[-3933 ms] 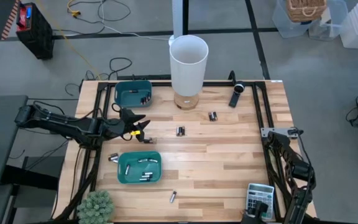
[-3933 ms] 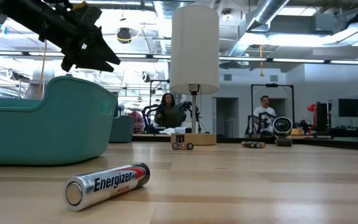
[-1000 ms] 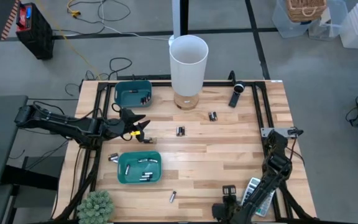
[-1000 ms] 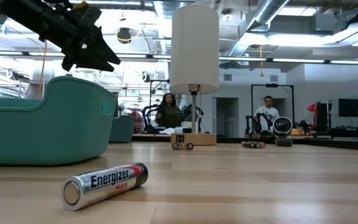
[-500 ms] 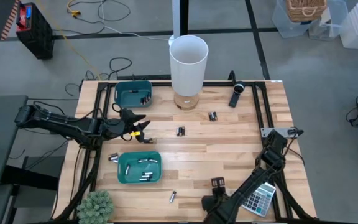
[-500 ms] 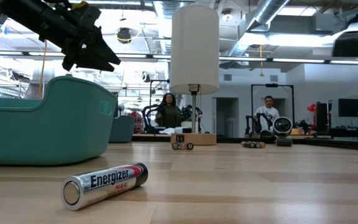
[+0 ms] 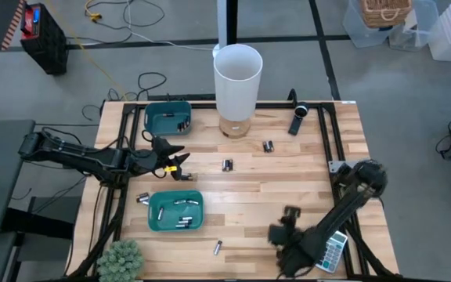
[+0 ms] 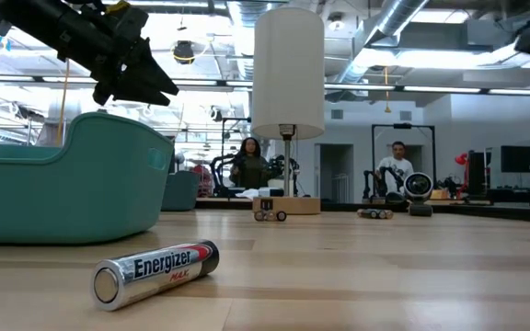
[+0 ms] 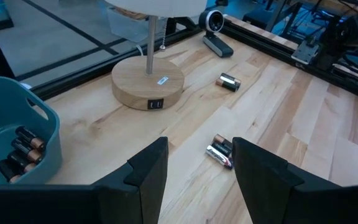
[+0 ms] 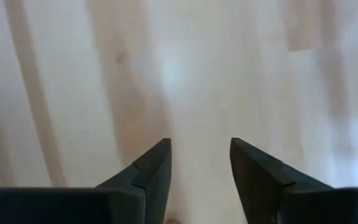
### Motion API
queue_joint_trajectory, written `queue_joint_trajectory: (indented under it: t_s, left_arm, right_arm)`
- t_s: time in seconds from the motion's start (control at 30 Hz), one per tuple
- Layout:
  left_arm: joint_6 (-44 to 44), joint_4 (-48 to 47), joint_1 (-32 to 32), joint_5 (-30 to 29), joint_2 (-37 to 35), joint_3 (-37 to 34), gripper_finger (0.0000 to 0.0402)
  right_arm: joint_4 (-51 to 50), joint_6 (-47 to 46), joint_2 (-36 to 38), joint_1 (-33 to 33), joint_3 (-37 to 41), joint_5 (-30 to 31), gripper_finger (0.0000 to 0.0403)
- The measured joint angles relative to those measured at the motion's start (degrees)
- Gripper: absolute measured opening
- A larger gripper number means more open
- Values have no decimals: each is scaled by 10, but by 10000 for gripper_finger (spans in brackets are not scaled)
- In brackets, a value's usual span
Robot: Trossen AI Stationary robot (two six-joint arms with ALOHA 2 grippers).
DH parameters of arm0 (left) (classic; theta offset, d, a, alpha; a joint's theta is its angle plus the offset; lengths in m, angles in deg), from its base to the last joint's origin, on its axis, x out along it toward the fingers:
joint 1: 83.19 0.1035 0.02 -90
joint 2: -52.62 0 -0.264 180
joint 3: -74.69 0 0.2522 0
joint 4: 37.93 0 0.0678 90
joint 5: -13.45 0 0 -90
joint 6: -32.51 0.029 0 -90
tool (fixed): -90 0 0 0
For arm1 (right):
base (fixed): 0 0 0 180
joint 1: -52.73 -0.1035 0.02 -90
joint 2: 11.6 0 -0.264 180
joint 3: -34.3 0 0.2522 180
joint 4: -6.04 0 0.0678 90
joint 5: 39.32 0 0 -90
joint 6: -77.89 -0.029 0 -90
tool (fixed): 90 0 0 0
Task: Sort batteries
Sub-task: Put the black battery into the blue bin
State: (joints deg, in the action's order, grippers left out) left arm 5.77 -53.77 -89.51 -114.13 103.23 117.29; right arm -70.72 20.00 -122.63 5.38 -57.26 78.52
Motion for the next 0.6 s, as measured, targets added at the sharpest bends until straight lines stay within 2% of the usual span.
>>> queue_joint_trajectory:
  t_s: [0.1, 0.2, 0.43, 0.6]
  left_arm:
    - [-1, 0, -2, 0, 0, 0, 173]
    - [-2, 0, -2, 0, 0, 0, 173]
    - [-3, 0, -2, 0, 0, 0, 173]
    - [-3, 0, -2, 0, 0, 0, 173]
  right_arm:
    - [42, -46, 76, -14, 80, 14, 190]
    - [68, -68, 143, -28, 147, 2, 191]
    - [110, -102, 262, -30, 268, -79, 191]
    - [152, -83, 299, 4, 323, -144, 192]
